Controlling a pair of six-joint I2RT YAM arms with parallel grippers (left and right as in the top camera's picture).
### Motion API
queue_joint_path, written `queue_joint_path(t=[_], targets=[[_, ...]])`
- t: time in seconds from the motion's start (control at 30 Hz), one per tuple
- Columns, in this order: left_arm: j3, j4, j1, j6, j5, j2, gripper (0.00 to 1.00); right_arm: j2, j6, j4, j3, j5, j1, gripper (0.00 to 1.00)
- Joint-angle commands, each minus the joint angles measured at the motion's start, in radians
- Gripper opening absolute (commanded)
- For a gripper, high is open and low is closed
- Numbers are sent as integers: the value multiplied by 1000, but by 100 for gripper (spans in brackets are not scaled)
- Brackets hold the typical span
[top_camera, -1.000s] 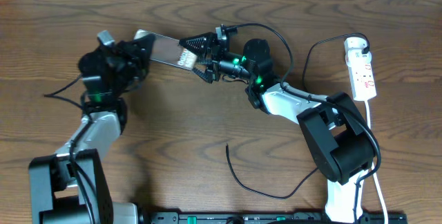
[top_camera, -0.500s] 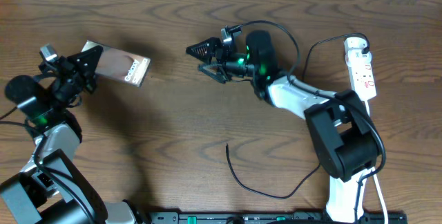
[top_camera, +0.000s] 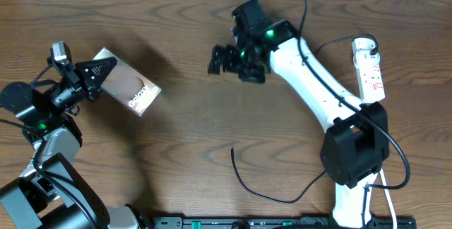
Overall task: Plug charger to phone and switch on socket
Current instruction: 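Release the phone from the right gripper and move it toward the cable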
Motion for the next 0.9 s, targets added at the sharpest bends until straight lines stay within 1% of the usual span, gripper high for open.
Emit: queue_joint_path(t=[0.0,0.13,0.23,0.3,0.33,0.4,0.57,0.83,0.87], targets=[[17,13,8,-9,47,-12,7,-2,-43,-111,-11,258,80,99],[18,13,26,-9,47,-12,7,-2,32,-137,-76,294,158,99],[18,13,61,-9,47,-12,7,-2,106,-139,-132,320,214,96],[18,12,91,-10,47,-12,7,-2,180,-169,-172,347,252,95],[18,12,110,-10,47,-12,7,-2,219,-179,-197,349,272,94],[18,12,147,-14,47,-12,7,-2,253,-192,-234,349,305,91],[18,12,231,-17,47,-12,7,-2,280,-201,-299,322,383,80],[17,12,253,-17,47,-12,7,-2,293,-211,-340,312,437,76],[17,12,253,-17,47,-12,7,-2,296,-210,-352,310,438,73]])
